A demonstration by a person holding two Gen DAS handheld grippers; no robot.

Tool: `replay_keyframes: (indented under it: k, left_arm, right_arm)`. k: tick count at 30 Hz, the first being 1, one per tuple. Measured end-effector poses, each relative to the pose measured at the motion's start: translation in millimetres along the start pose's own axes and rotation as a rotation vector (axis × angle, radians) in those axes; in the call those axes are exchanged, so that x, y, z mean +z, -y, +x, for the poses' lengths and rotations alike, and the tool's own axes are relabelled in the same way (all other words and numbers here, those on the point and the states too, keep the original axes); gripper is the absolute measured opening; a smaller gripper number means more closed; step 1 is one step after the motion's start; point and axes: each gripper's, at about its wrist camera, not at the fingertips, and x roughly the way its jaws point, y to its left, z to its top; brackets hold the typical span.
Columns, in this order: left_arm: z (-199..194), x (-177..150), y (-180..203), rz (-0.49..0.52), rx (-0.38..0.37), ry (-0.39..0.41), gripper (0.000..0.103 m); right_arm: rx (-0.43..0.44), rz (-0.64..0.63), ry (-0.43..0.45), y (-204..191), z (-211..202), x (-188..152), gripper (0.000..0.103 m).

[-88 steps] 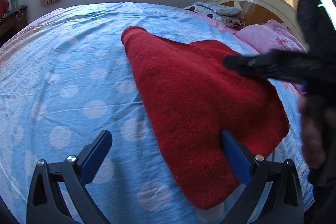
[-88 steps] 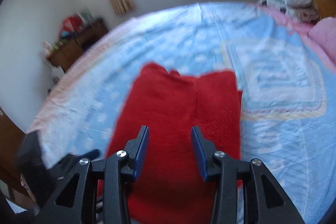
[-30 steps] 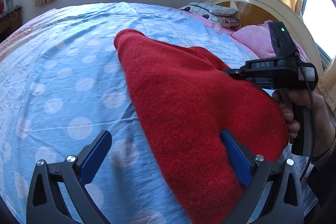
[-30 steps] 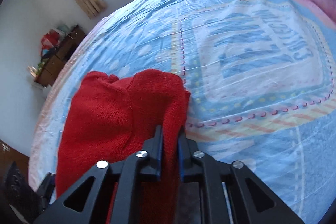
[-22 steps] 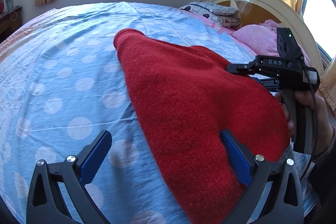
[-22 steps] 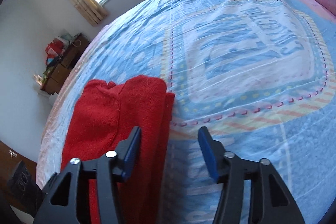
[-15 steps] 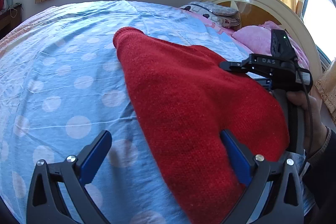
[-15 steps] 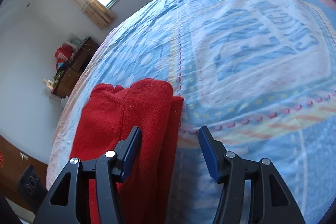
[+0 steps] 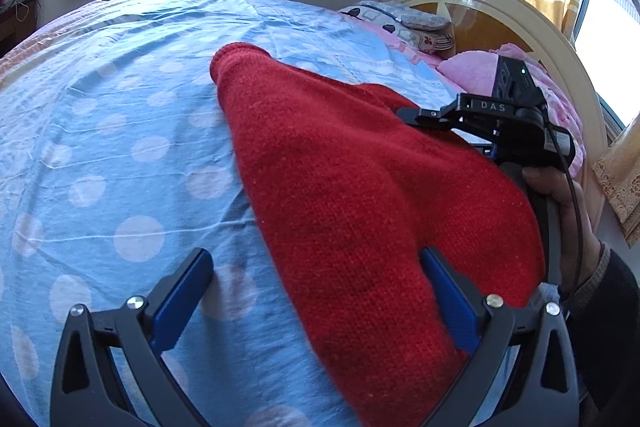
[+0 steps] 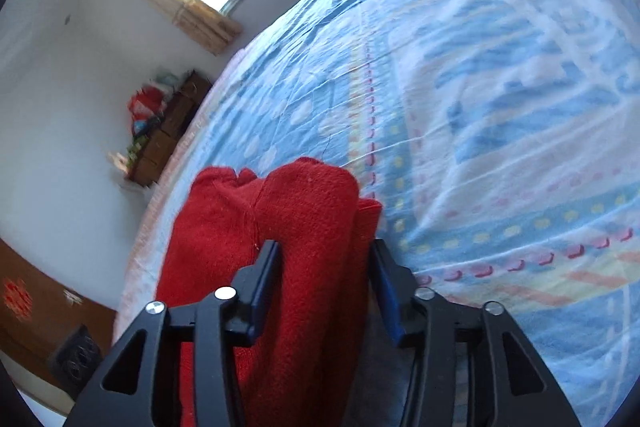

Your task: Fold small clothes

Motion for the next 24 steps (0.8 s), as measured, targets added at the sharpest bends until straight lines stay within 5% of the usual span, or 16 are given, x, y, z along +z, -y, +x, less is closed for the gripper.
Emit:
replay_keyframes:
  k: [5,10,20,24]
  left_arm:
    - [1.6,1.6,-0.1,0.002,-0.020,-0.008,0.103]
    - [0.7,1.7,1.1,0.010,-0.018,-0.006,0.103]
    - [4.1,4.2,13.1,0.055,0.033,-0.021,0.103]
    - [8.3,8.5,8.2,0.008,-0.010,-0.054,0.097]
  right_arm:
    - [0.012,-0.088,-0.031,-15.2,6.6,-6.9,0.037]
    - [0.047,-0.005,-0.020,-1.7,7.8,-4.0,0.030]
    - [-0.065,-0.148,0.038,-27.2,6.8,-15.2,0.029]
    - [-0.054,-0.126,0.031,-23.8,10.3,-12.8,0.029]
